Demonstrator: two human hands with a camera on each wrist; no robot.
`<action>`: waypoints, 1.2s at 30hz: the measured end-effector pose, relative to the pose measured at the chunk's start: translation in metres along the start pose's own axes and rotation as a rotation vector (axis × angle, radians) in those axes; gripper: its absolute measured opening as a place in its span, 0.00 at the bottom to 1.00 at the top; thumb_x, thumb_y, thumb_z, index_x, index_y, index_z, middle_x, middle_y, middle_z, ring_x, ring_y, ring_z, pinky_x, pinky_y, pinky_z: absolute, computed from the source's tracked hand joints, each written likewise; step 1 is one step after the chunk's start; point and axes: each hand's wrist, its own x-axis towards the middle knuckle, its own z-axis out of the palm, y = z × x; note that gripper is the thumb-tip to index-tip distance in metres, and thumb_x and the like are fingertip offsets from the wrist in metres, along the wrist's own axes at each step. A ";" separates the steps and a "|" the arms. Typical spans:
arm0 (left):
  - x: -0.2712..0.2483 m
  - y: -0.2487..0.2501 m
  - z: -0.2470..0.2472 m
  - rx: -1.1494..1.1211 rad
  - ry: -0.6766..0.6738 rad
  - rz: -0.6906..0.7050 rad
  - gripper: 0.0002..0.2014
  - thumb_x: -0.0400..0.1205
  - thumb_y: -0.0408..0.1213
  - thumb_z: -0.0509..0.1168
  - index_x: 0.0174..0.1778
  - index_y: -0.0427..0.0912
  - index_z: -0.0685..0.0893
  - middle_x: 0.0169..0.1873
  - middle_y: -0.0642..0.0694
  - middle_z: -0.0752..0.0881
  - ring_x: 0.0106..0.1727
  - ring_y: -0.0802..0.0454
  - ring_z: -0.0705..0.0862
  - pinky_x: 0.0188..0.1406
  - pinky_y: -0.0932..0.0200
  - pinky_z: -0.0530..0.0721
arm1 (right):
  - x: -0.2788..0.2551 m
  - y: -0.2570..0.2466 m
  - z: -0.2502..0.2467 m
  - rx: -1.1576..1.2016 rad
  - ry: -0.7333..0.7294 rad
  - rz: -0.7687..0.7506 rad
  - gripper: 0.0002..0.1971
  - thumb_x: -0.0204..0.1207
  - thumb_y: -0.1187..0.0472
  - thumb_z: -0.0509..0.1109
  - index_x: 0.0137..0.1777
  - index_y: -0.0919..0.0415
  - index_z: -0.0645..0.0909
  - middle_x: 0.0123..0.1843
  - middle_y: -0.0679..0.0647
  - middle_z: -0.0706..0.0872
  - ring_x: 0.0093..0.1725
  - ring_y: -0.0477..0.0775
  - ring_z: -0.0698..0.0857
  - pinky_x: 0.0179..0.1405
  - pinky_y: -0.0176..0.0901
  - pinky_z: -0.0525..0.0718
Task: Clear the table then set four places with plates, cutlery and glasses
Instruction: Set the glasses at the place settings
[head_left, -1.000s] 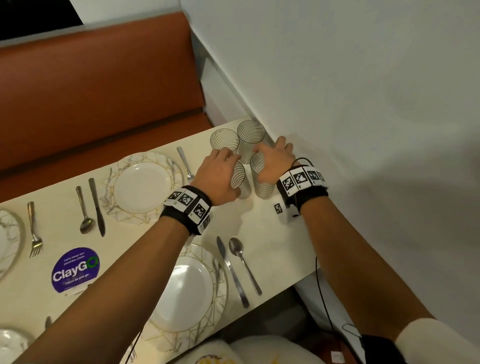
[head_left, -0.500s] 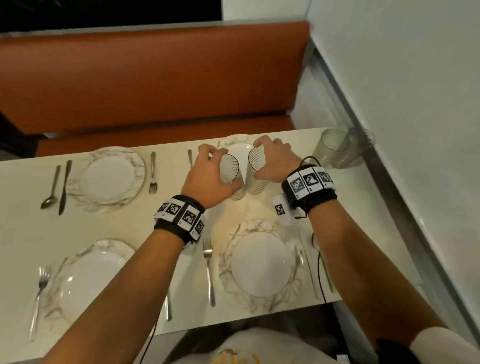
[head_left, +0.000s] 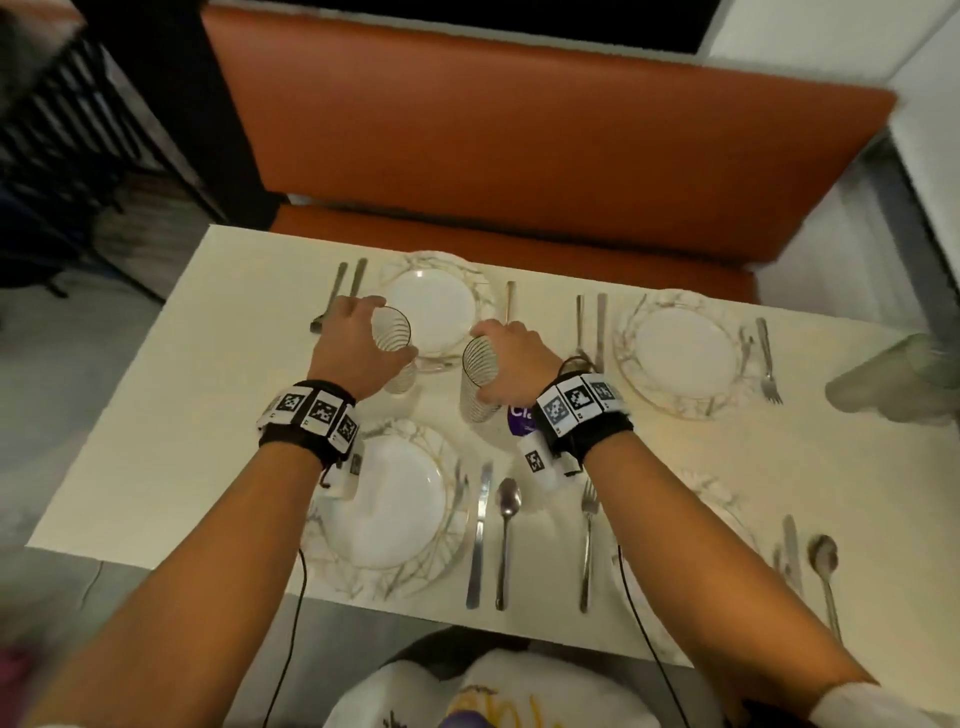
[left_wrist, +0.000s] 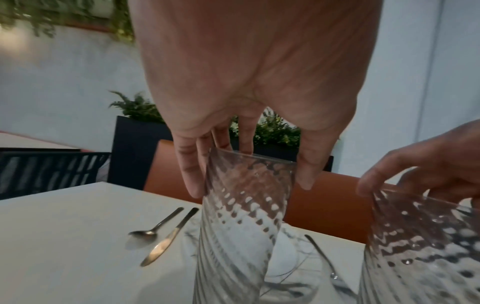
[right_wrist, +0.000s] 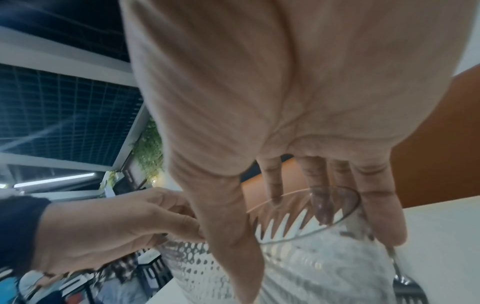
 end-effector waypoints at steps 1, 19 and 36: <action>0.001 -0.010 -0.002 0.002 0.000 -0.019 0.40 0.74 0.49 0.82 0.81 0.43 0.75 0.75 0.38 0.73 0.77 0.36 0.74 0.76 0.38 0.77 | 0.004 -0.006 0.007 -0.013 -0.010 -0.004 0.45 0.64 0.56 0.83 0.80 0.47 0.64 0.70 0.61 0.72 0.70 0.65 0.73 0.59 0.52 0.79; 0.011 -0.043 -0.010 0.018 -0.030 -0.118 0.39 0.76 0.37 0.79 0.83 0.44 0.72 0.77 0.36 0.70 0.77 0.34 0.69 0.72 0.34 0.77 | 0.005 -0.014 0.033 -0.151 -0.141 -0.026 0.47 0.58 0.57 0.85 0.75 0.44 0.64 0.69 0.55 0.69 0.73 0.62 0.68 0.58 0.56 0.85; 0.015 -0.037 -0.019 0.236 -0.130 -0.082 0.48 0.71 0.52 0.83 0.85 0.54 0.66 0.81 0.38 0.70 0.80 0.32 0.69 0.79 0.29 0.70 | -0.012 -0.002 0.027 -0.071 -0.141 -0.051 0.56 0.60 0.48 0.85 0.85 0.44 0.55 0.79 0.58 0.65 0.78 0.64 0.65 0.67 0.60 0.78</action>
